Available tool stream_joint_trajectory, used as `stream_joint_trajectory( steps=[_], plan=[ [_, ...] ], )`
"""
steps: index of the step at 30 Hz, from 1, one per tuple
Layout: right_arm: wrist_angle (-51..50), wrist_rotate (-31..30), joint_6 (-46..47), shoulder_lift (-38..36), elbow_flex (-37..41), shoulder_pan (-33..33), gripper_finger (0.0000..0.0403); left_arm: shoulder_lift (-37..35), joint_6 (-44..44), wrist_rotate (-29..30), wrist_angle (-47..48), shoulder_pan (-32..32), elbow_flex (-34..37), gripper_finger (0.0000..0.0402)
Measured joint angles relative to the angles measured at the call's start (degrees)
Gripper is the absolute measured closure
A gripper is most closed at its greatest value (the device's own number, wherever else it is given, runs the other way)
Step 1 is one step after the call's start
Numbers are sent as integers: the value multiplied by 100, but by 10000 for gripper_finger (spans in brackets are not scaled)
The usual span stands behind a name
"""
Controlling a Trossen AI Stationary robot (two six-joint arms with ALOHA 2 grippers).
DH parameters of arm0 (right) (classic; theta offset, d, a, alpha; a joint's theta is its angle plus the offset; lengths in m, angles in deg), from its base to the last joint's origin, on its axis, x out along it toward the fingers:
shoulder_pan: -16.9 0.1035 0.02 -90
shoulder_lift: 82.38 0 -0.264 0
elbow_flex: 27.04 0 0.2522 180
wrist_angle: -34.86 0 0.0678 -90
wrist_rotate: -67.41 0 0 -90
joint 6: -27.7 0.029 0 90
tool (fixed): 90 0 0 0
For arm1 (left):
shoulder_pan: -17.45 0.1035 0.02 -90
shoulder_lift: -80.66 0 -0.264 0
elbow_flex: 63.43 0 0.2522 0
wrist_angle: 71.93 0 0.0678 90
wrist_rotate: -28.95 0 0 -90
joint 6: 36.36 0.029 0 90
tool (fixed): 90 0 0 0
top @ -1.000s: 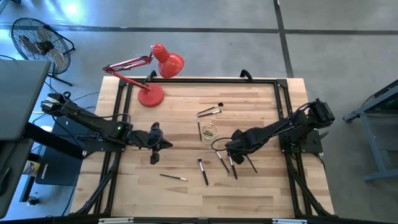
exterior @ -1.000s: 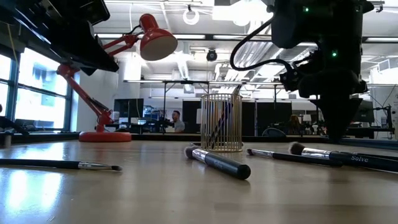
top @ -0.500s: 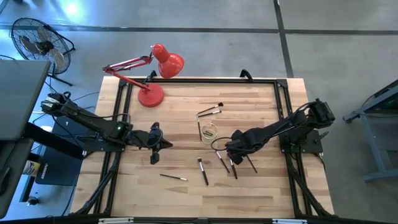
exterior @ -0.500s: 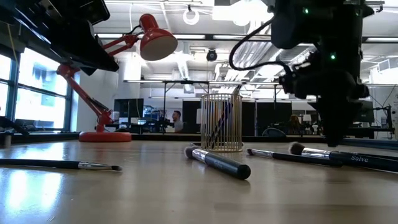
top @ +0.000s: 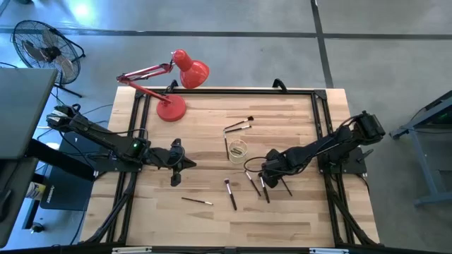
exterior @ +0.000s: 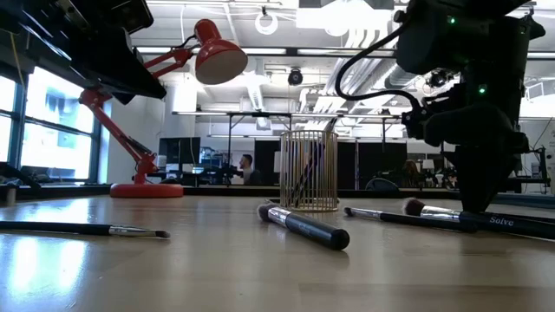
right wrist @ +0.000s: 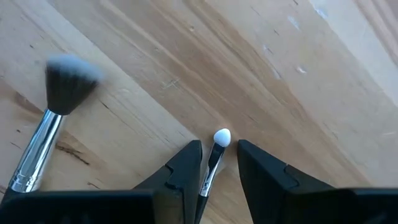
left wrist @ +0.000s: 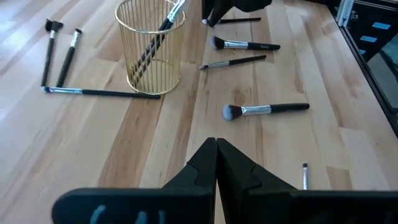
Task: Put items in baskets/containers
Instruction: Put the eyeshadow brush into the wire organizer
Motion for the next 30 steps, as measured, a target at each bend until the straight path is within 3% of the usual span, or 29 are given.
stream_joint_trajectory(
  steps=[10,30],
  plan=[
    [154,-450,93,-72,-9,-31,300,0,-4,40,-29,1,0,401],
    [-21,354,62,-90,-31,-33,335,0,-26,35,-36,2,0,401]
  ],
)
